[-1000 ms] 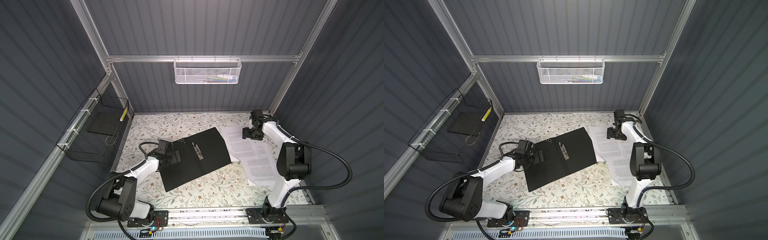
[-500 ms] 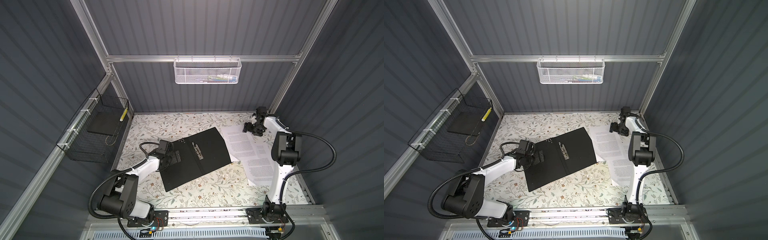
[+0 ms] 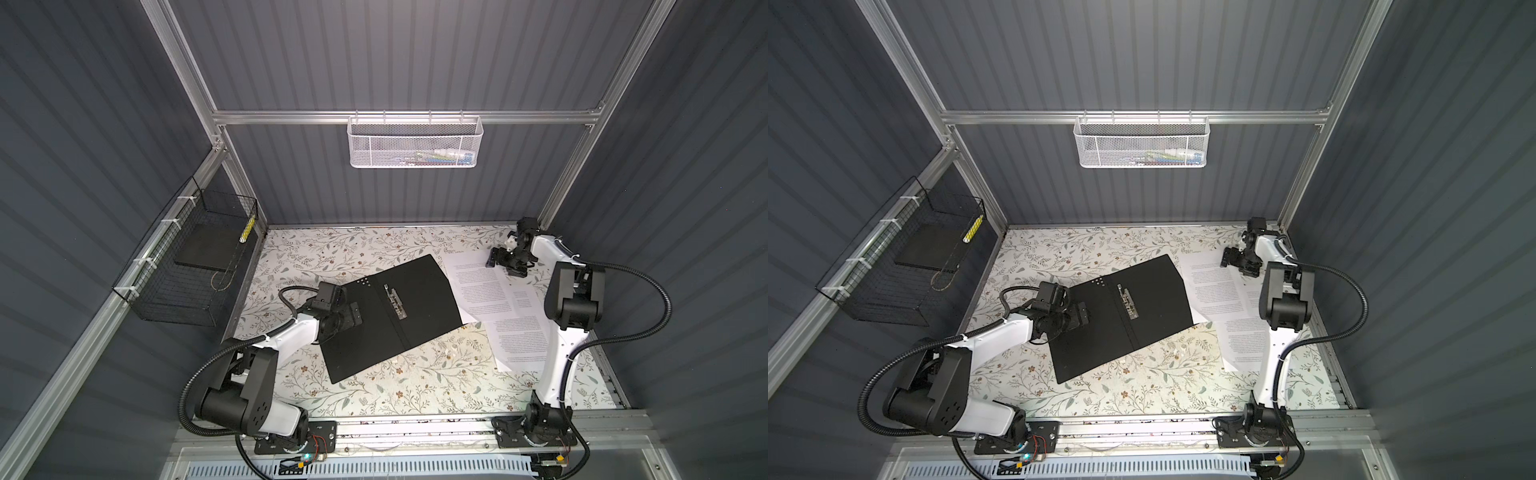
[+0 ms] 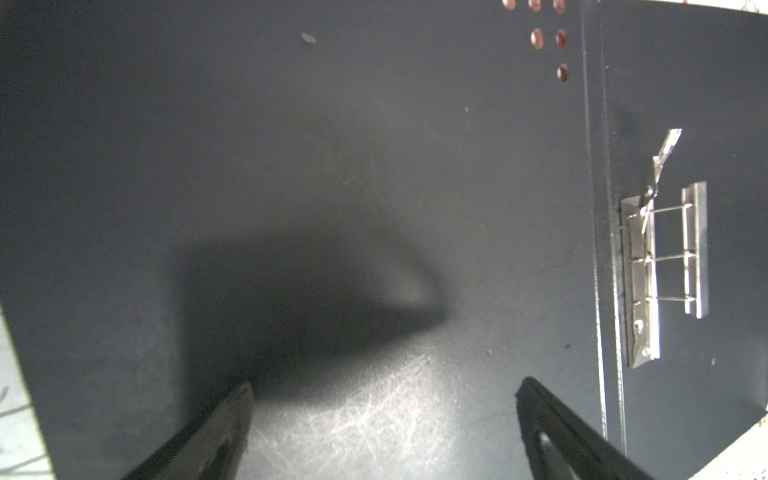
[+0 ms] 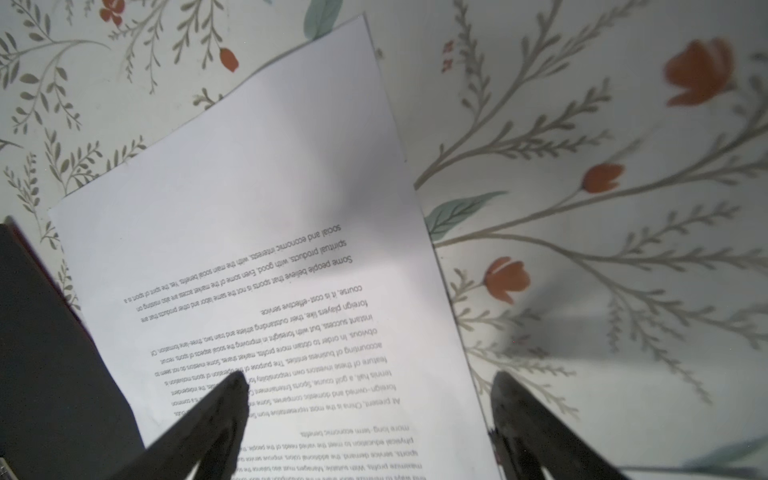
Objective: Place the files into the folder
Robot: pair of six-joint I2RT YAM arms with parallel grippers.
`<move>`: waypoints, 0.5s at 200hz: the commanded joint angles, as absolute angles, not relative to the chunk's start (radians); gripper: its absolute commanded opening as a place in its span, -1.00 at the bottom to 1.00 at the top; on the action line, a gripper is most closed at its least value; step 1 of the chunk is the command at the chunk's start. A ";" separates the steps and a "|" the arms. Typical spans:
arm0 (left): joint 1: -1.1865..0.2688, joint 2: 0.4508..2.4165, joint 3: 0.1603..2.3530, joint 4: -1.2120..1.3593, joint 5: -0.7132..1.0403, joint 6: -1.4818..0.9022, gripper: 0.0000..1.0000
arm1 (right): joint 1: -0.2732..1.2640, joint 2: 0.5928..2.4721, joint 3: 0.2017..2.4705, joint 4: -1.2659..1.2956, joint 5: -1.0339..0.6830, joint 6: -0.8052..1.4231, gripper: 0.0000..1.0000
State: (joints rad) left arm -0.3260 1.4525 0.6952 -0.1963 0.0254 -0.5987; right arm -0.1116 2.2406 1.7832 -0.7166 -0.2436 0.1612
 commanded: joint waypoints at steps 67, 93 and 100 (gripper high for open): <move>-0.318 1.437 0.667 -0.220 0.029 -0.612 0.99 | -0.108 2.205 1.659 -0.690 -0.402 0.203 0.86; -0.318 1.440 0.670 -0.219 0.034 -0.611 0.99 | -0.103 2.177 1.634 -0.693 -0.450 0.193 0.86; -0.318 1.439 0.671 -0.219 0.034 -0.609 0.99 | -0.103 2.178 1.634 -0.696 -0.468 0.192 0.86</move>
